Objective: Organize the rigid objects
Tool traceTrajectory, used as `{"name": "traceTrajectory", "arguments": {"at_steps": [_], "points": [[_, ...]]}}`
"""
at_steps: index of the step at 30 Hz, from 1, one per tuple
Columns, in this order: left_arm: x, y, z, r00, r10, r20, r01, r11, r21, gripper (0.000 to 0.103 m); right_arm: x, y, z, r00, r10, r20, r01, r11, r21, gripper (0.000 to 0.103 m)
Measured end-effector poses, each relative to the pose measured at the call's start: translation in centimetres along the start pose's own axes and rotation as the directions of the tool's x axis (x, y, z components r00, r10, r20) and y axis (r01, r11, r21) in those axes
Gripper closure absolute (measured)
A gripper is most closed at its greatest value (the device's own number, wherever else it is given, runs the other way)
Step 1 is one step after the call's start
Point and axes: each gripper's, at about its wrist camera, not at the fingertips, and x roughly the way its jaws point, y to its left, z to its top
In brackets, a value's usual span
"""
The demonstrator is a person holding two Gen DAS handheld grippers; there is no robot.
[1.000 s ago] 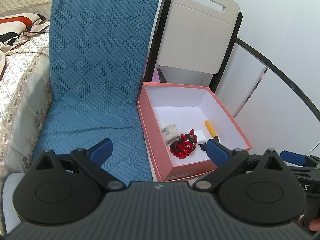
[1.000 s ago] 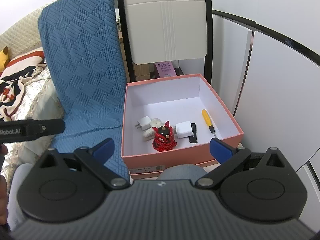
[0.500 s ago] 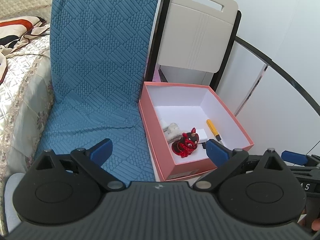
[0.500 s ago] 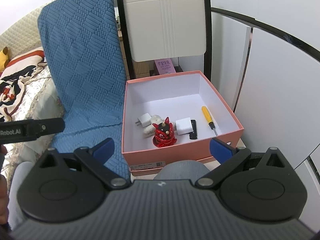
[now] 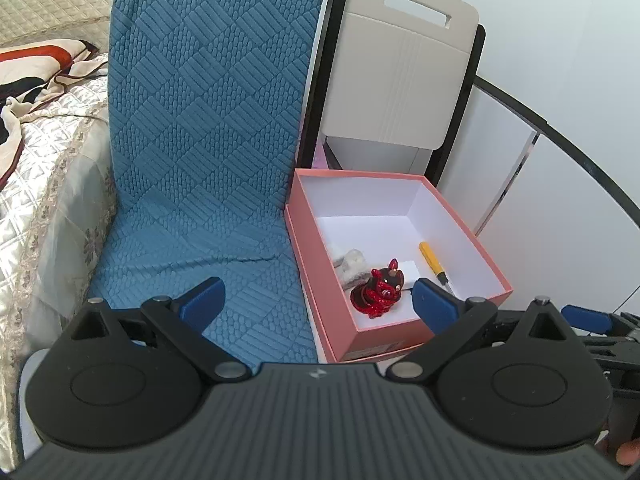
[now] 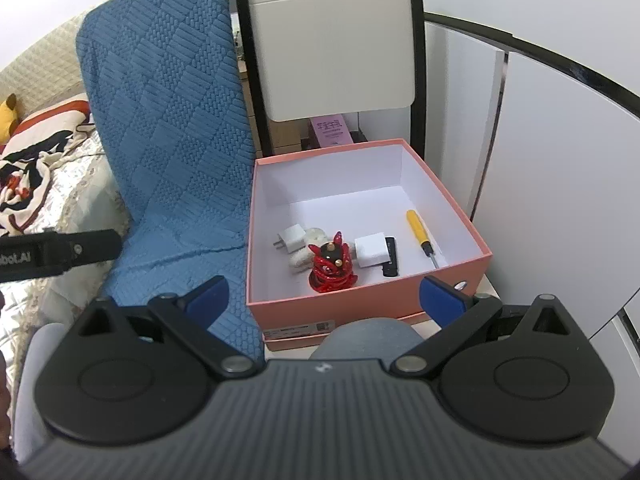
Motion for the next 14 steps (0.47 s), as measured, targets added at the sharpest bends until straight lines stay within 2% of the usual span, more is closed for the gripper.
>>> {"name": "traceTrajectory", "arguments": {"at_steps": [14], "points": [[0.45,0.21,-0.21,1.0,0.002,-0.017,-0.002,1.0,-0.006,0.001,0.18,0.21,-0.04,1.0,0.002,-0.005,-0.002,1.0,-0.001,0.0]]}}
